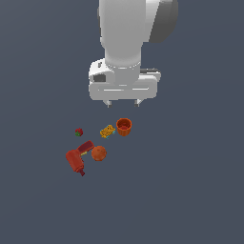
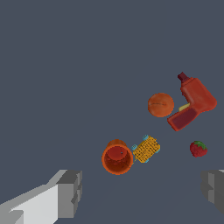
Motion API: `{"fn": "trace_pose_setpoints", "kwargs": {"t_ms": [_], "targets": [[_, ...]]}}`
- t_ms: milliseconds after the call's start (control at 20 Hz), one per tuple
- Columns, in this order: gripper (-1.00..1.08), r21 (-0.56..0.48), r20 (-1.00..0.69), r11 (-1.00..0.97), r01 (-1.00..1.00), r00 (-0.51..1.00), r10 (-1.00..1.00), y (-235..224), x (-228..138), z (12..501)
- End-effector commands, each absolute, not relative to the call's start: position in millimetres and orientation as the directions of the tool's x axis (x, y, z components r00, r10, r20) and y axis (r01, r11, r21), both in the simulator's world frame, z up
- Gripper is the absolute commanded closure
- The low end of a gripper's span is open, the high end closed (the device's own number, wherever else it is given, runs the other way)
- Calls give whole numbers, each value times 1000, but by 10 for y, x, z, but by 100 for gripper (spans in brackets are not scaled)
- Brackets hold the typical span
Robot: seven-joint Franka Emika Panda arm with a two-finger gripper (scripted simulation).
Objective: Pick up a designated object from a clutter of objects.
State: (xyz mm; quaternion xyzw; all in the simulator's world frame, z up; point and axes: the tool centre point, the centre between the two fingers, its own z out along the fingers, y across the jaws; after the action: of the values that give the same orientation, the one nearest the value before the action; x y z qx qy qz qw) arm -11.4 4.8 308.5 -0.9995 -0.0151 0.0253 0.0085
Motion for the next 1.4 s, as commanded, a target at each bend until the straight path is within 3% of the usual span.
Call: {"fn": "trace_pose_setpoints", "kwargs": {"t_ms": [0,850,1350], "targets": [[-92,-18,-50,-999,30,998,31,48,-114,3085],[-92,-8,-75,-999,31,997,32,-137,-95,2878],[-92,-13,-53,-999,45,998,45,-390,157,2373]]}}
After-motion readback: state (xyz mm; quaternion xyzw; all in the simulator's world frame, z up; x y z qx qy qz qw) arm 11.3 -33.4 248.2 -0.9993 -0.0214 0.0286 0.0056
